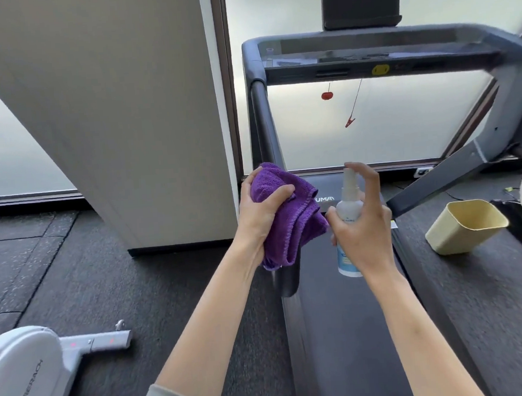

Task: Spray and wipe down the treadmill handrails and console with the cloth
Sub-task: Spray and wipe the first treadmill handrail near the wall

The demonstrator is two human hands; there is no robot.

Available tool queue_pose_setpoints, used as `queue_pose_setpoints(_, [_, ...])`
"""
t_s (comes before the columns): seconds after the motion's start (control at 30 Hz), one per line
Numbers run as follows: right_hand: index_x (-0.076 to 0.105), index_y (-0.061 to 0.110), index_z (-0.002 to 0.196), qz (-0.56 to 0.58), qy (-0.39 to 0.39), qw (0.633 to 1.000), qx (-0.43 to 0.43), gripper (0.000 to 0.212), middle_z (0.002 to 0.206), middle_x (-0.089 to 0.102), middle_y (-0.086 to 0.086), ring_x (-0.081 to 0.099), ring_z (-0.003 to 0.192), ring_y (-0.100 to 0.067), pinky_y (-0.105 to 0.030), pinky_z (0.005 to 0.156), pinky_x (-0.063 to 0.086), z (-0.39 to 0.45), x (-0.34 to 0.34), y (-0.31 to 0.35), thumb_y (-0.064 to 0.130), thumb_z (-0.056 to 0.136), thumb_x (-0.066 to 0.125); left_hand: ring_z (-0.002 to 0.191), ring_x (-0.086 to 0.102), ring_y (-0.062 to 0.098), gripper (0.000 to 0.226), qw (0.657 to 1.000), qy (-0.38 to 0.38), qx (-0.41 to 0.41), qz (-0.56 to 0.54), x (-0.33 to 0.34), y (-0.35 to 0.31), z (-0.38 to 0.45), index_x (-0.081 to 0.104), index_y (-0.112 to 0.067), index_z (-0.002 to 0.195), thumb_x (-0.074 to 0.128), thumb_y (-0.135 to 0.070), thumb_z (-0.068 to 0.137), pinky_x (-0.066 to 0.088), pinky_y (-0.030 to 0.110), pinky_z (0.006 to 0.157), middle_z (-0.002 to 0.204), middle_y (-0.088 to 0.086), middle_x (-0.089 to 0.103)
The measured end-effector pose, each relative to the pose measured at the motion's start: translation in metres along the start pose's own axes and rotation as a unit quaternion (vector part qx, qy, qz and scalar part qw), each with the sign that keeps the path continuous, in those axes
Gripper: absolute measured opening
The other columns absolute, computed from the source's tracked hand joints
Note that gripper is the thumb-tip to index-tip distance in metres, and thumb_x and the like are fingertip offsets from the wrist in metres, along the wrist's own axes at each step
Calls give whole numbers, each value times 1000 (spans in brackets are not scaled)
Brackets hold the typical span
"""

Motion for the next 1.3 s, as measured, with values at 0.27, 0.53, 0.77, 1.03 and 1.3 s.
queue_pose_setpoints(0.27, [40,38,127,-29,-20,999,27,64,67,55,-3,58,48,-31,-41,48,53,-70,-17,12,-5,84,62,109,64,13,56,994,-53,82,-39,-62,16,-50,54,-42,126,76,-39,74,53,34,93,130,-3,61])
queue_pose_setpoints(0.53, [39,39,130,-125,-17,992,15,67,68,48,15,49,55,-11,-22,53,44,-127,0,9,-1,83,65,101,63,12,67,994,-6,94,-53,-113,15,-85,50,-39,135,69,-38,71,54,30,85,131,0,61])
queue_pose_setpoints(0.77, [39,36,123,-145,-37,989,17,67,68,51,4,47,55,-14,-20,54,36,-128,4,10,-6,78,65,98,64,14,59,996,7,54,-75,-121,35,-104,50,-33,136,63,-33,78,56,28,79,123,2,64])
queue_pose_setpoints(1.03, [36,38,127,-156,-18,988,14,71,66,44,15,48,54,-16,-26,55,40,-127,4,11,-5,79,64,103,62,18,60,995,4,68,-70,-121,41,-117,50,-36,136,66,-30,78,56,34,88,133,8,59])
queue_pose_setpoints(1.3, [35,40,129,-145,-24,989,29,71,69,49,13,52,59,-11,-28,57,42,-122,-2,6,-3,81,66,104,62,20,60,995,-8,73,-62,-118,43,-116,52,-38,134,68,-30,76,49,43,94,135,9,58])
Point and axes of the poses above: each hand's wrist, its own z-axis towards the middle knuckle, its own x-axis out of the palm, y = z × x, the point moved 5 cm from there along z, towards the middle knuckle
